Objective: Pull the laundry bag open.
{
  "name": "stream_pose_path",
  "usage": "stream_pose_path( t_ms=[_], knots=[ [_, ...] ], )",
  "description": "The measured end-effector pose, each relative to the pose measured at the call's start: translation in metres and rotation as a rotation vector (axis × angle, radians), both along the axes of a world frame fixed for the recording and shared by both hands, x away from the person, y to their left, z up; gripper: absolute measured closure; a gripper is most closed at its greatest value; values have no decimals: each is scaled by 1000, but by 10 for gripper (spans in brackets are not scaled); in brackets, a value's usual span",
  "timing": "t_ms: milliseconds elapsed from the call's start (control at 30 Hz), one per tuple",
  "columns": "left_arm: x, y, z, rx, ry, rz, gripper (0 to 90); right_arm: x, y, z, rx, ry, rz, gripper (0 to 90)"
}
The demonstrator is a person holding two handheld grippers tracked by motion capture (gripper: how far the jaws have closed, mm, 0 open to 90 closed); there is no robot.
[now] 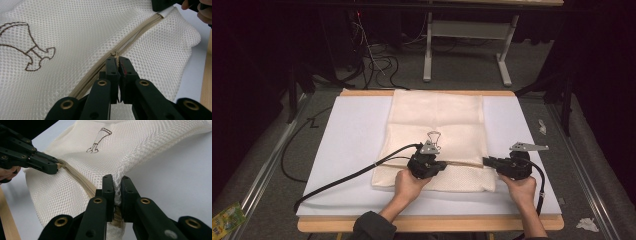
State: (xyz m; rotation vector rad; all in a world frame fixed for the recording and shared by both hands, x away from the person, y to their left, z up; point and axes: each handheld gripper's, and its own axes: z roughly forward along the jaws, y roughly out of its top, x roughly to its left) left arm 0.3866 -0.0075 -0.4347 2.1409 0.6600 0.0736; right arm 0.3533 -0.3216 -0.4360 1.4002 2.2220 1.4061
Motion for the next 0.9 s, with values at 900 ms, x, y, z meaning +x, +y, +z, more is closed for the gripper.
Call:
stream_pose_path(
  t_ms=[900],
  knots=[
    [-4, 20, 4, -17, -18, 17, 869, 1, 1, 0, -14, -7, -5, 849]
  ],
)
